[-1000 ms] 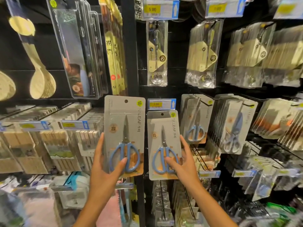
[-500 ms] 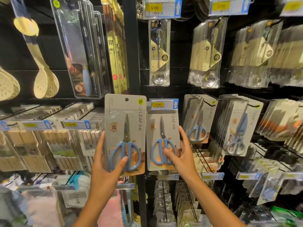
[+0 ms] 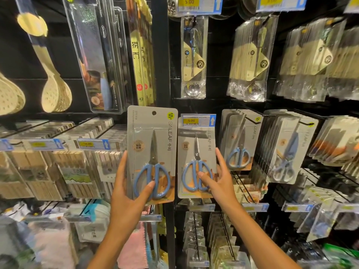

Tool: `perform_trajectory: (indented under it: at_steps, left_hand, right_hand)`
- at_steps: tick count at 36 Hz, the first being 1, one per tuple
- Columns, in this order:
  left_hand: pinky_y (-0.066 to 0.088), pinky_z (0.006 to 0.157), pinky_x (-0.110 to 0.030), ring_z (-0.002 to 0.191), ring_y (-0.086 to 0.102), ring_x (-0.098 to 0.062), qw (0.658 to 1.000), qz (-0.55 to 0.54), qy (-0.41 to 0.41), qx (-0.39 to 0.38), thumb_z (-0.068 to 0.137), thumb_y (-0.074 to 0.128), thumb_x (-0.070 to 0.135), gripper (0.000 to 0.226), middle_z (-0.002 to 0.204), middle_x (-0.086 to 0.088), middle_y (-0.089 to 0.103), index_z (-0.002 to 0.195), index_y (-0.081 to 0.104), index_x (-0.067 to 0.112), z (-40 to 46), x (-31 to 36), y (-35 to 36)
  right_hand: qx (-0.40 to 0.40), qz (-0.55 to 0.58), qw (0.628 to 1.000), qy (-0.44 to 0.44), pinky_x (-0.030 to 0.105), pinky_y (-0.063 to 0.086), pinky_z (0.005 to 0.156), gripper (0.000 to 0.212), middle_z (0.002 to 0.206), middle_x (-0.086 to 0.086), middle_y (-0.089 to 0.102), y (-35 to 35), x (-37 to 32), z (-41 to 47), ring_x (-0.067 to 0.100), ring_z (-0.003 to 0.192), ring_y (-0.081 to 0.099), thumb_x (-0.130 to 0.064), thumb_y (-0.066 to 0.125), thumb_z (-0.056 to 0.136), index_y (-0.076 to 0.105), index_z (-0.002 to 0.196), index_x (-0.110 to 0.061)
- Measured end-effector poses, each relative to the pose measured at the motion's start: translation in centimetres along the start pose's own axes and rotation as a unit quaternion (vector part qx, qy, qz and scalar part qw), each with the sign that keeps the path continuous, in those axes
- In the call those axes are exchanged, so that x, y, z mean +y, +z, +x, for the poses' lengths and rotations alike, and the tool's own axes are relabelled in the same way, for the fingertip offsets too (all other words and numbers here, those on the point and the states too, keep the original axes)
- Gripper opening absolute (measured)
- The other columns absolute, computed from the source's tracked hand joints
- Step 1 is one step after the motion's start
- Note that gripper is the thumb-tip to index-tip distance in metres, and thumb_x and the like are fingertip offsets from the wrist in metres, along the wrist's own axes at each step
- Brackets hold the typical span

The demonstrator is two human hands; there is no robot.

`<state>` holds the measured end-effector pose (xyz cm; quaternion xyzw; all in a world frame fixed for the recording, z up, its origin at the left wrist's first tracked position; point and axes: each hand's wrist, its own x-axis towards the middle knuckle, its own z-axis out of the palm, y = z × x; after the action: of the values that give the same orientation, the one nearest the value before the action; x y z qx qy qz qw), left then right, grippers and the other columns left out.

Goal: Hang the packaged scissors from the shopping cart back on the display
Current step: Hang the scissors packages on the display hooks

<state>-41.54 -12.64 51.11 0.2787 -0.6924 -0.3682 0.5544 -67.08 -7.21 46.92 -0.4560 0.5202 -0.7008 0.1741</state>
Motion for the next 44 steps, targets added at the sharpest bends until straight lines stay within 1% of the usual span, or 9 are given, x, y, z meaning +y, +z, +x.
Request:
perform_trajectory:
  at_steps: [5, 8, 10, 12, 15, 23, 32, 37, 44]
  left_hand:
    - [0.027, 0.103, 0.002, 0.142, 0.022, 0.017, 1.000, -0.003, 0.005, 0.000, 0.082, 0.076, 0.012, 0.096, 0.151, 0.045, 0.024, 0.155, 0.022, 0.042, 0.2, -0.1, 0.1]
    - [0.029, 0.115, -0.019, 0.147, 0.024, 0.005, 1.000, -0.012, 0.003, -0.007, 0.082, 0.077, 0.012, 0.097, 0.157, 0.034, 0.026, 0.155, 0.022, 0.045, 0.5, -0.4, -0.1]
    - [0.031, 0.116, -0.027, 0.148, 0.025, 0.002, 1.000, -0.011, 0.001, -0.007, 0.082, 0.077, 0.013, 0.098, 0.157, 0.033, 0.027, 0.154, 0.022, 0.048, 0.7, -0.5, -0.1]
    - [0.031, 0.108, -0.006, 0.143, 0.024, 0.015, 1.000, -0.010, 0.004, 0.000, 0.081, 0.077, 0.014, 0.096, 0.151, 0.044, 0.026, 0.153, 0.023, 0.049, 0.8, -0.4, 0.0]
    - [0.027, 0.098, 0.007, 0.138, 0.020, 0.024, 1.000, -0.011, 0.002, 0.005, 0.083, 0.075, 0.011, 0.094, 0.148, 0.049, 0.024, 0.154, 0.023, 0.045, 1.1, -0.3, 0.1]
    - [0.025, 0.103, 0.004, 0.142, 0.020, 0.018, 1.000, 0.005, 0.015, 0.009, 0.082, 0.074, 0.013, 0.094, 0.152, 0.044, 0.024, 0.154, 0.023, 0.043, 2.3, -0.2, 0.1]
    - [0.027, 0.111, -0.006, 0.144, 0.021, 0.014, 1.000, 0.012, 0.019, 0.014, 0.078, 0.074, 0.023, 0.094, 0.152, 0.043, 0.024, 0.152, 0.022, 0.049, 3.2, 0.4, 0.6]
    - [0.029, 0.121, -0.049, 0.150, 0.024, -0.002, 1.000, 0.016, 0.021, 0.010, 0.081, 0.077, 0.018, 0.097, 0.158, 0.032, 0.025, 0.155, 0.021, 0.047, 3.4, 0.4, 0.9]
    - [0.025, 0.122, -0.039, 0.148, 0.020, 0.006, 0.999, 0.018, 0.031, 0.010, 0.082, 0.077, 0.015, 0.097, 0.157, 0.037, 0.022, 0.155, 0.020, 0.044, 3.4, 0.7, 1.5]
  right_hand:
    - [-0.003, -0.023, 1.000, 0.016, 0.052, 0.053, 0.103, 0.090, 0.162, -0.007, 0.034, 0.2, 0.8, 1.6, 0.020, 0.134, 0.055, -0.012, 0.073, 0.091, 0.026, 0.141, -0.070]
    - [-0.009, -0.047, 0.999, 0.020, 0.053, 0.049, 0.107, 0.091, 0.163, -0.011, 0.030, 0.6, 1.3, 2.8, 0.021, 0.141, 0.048, -0.018, 0.071, 0.093, 0.018, 0.147, -0.066]
    - [-0.005, -0.080, 0.996, 0.025, 0.049, 0.053, 0.103, 0.091, 0.160, -0.003, 0.038, 0.8, 1.5, 3.3, 0.017, 0.127, 0.060, -0.020, 0.068, 0.095, 0.010, 0.150, -0.064]
    - [-0.001, -0.137, 0.990, 0.034, 0.052, 0.060, 0.085, 0.091, 0.129, 0.015, 0.065, 1.0, 2.3, 4.0, 0.025, 0.096, 0.072, -0.026, 0.065, 0.098, 0.001, 0.151, -0.061]
    - [0.000, -0.213, 0.976, 0.051, 0.055, 0.059, 0.070, 0.092, 0.096, 0.020, 0.072, 1.2, 3.6, 5.2, 0.031, 0.074, 0.070, -0.034, 0.061, 0.100, -0.011, 0.149, -0.062]
    - [0.002, -0.349, 0.933, 0.087, 0.045, 0.058, 0.082, 0.098, 0.124, 0.008, 0.069, 2.1, 5.4, 9.9, 0.029, 0.098, 0.071, -0.043, 0.059, 0.099, -0.023, 0.151, -0.049]
    - [0.025, -0.436, 0.891, 0.123, 0.051, 0.057, 0.084, 0.098, 0.107, 0.011, 0.071, 2.4, 8.7, 14.4, 0.033, 0.094, 0.070, -0.051, 0.057, 0.096, -0.026, 0.148, -0.050]
    - [0.030, -0.412, 0.903, 0.116, 0.048, 0.055, 0.083, 0.095, 0.113, 0.010, 0.068, 1.8, 9.1, 14.3, 0.035, 0.100, 0.068, -0.053, 0.059, 0.095, -0.019, 0.149, -0.054]
    - [0.014, -0.291, 0.947, 0.135, 0.047, 0.047, 0.100, 0.085, 0.147, 0.010, 0.046, 0.1, 7.9, 10.4, 0.030, 0.129, 0.053, -0.057, 0.057, 0.095, 0.004, 0.159, -0.039]
